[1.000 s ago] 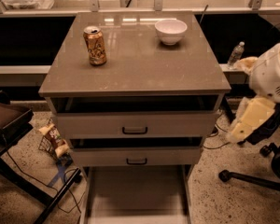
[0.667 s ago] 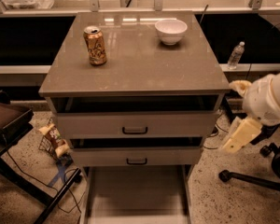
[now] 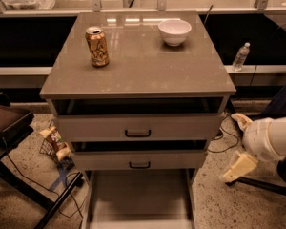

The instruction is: Close bottom drawer

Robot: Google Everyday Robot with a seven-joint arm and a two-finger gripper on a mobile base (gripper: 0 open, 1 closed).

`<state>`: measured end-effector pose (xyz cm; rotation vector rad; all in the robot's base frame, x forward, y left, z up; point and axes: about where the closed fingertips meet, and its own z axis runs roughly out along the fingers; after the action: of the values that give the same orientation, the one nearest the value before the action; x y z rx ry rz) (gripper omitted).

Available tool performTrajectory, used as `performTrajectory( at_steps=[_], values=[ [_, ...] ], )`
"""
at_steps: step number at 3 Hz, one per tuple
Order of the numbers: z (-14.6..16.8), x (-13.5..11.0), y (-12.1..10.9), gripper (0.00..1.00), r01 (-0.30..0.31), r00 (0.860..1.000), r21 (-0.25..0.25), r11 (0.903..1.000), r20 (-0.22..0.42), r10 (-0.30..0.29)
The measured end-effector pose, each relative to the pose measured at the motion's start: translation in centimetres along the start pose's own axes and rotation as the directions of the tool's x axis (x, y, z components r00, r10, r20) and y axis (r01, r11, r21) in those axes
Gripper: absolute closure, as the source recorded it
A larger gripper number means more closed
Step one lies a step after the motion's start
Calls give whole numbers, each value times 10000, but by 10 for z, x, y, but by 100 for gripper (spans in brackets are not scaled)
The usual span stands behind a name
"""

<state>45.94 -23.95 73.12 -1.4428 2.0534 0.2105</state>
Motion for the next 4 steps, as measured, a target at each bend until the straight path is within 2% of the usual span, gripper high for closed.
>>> performTrajectory(
  at_steps=[1, 2, 3, 4],
  values=[
    [20, 42, 27, 0, 58, 9989, -3, 10000, -462, -58],
    [40, 83, 72, 0, 141, 9889, -519, 9986, -1473, -216],
    [40, 82, 70, 0, 143, 9891, -500, 9986, -1454, -214],
    [53, 90, 76, 0, -72, 9930, -528, 9986, -1185, 9]
  ],
)
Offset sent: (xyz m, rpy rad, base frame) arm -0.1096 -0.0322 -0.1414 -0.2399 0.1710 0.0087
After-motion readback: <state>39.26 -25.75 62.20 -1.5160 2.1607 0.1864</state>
